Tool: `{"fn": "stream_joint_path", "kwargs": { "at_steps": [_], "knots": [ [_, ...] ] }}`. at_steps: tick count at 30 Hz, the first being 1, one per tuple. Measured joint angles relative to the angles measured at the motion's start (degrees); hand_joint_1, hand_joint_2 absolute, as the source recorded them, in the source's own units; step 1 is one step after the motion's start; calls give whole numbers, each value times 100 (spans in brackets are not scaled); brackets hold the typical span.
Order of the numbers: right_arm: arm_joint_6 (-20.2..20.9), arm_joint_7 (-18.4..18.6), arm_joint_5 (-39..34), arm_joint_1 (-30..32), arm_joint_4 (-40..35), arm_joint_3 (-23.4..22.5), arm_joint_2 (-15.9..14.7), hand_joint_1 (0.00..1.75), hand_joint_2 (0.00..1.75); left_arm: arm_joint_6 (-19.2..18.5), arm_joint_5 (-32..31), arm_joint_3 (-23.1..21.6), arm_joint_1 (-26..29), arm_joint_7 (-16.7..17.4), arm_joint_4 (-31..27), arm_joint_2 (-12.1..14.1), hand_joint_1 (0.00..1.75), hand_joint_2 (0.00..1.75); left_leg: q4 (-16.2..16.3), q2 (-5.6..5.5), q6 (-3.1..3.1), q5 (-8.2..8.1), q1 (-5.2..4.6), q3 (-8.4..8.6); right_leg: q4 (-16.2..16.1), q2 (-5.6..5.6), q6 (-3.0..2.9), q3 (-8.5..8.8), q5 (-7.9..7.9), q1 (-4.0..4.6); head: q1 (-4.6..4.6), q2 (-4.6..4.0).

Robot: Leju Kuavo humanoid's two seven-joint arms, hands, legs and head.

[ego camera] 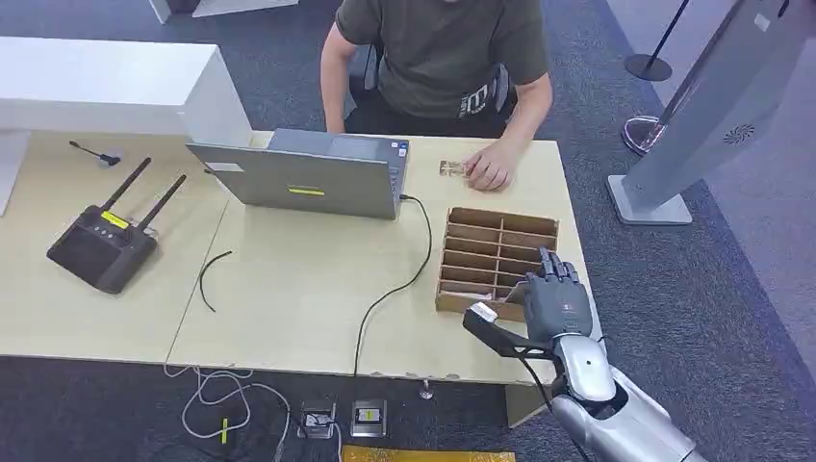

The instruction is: Pass the card to the sensor for recognition and then transmit it.

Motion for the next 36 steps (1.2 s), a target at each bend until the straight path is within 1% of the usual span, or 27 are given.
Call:
{"fn": "stream_joint_path", "kwargs": {
  "at_steps": [22,24,26,28,30,34,36],
  "knots": [
    [-122,-31,59,-5,125,-24,44,175,175,24,-28,0,-18,-46,0,24,0,0,0,0,0,0,0,2,0,3,0,2,1,0,0,0],
    [-166,9,227,-19,118,-61,46,175,175,22,-63,0,-19,-46,0,28,0,0,0,0,-1,1,0,2,2,3,0,3,2,0,0,0],
    [-199,131,556,-105,22,-112,41,175,175,24,-112,0,-19,-37,0,33,0,0,1,3,-2,2,0,2,2,8,-2,1,3,0,0,0],
    [-120,304,965,-228,-114,-168,20,175,175,17,-136,0,-20,-31,0,33,0,0,1,9,-3,2,0,3,2,15,-2,-1,4,0,0,0],
    [63,450,1348,-370,-288,-245,-39,175,175,9,-173,0,-20,-28,0,33,0,0,1,13,-3,3,0,5,2,16,-1,0,4,0,0,0],
    [162,553,1938,-672,-756,-424,-177,175,175,-52,-308,-4,-32,44,0,33,0,0,2,13,-3,3,-1,5,2,20,0,-1,7,-1,-2,0],
    [208,551,2061,-808,-979,-520,-232,175,175,-72,-358,-11,-46,94,0,28,0,0,2,14,-3,3,0,6,2,20,0,-1,7,0,0,0]
  ]
}}
